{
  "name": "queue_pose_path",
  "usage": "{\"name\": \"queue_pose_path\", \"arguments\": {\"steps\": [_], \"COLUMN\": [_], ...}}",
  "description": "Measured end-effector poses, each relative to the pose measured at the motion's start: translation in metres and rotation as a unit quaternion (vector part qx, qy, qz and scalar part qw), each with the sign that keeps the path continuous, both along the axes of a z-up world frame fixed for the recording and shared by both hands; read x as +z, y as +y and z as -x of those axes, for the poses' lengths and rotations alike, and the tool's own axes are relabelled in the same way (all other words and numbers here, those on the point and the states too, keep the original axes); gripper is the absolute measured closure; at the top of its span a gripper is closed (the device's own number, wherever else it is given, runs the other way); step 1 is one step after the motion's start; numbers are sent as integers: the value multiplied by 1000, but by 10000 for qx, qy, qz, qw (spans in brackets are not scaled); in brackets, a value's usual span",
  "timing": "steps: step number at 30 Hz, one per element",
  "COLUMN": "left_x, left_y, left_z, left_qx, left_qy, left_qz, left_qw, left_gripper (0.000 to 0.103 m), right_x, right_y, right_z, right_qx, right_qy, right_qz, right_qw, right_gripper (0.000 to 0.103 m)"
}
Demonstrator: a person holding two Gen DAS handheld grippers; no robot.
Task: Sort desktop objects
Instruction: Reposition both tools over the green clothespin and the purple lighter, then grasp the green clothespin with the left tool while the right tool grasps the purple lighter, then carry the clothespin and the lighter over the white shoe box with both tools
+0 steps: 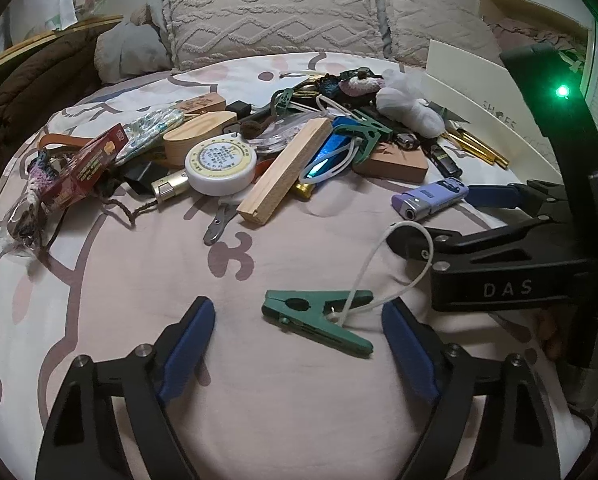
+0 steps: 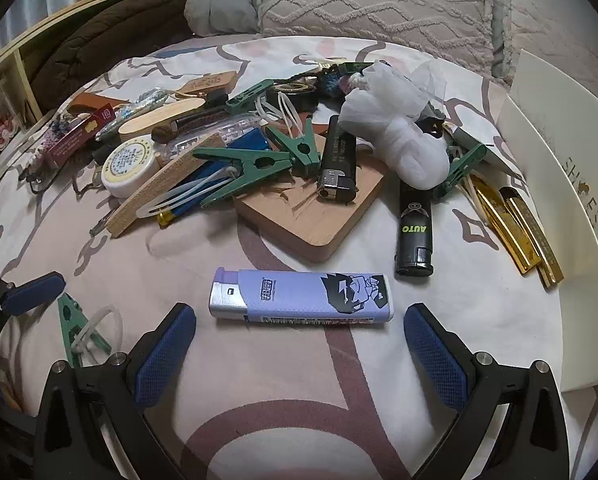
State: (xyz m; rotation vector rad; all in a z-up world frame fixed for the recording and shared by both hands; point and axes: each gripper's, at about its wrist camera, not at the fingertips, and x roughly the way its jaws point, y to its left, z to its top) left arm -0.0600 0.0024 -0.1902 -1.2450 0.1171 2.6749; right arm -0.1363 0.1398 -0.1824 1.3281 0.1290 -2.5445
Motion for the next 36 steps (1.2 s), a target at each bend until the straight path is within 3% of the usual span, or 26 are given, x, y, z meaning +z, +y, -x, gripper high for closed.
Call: {"name": "queue_pose_path", "arguments": {"steps": [8, 13, 15, 22, 36], "left_x": [2, 3, 3, 5, 10], "left_y": [6, 7, 6, 1, -9], "left_z": [-4, -5, -5, -8, -9], "left_qx": [-193, -206, -167, -109, 33], "left_qy": [97, 134, 149, 212, 192], "left_qz": [11, 63, 48, -75, -315], "left_qw": [9998, 9997, 9997, 9997, 9993], "left_gripper": [38, 44, 50, 50, 50], "right_x": [4, 5, 7, 13, 16], "right_y": [6, 2, 2, 7, 9], "right_z": [-6, -7, -9, -14, -17], "right_qx": [-86, -98, -89, -147, -173], "right_qy": [276, 367, 452, 707, 792], "right_qz": [219, 81, 74, 220, 327], "right_qw": [9993, 9992, 9989, 9971, 9962], "right_gripper": [1, 11, 24, 23, 23]}}
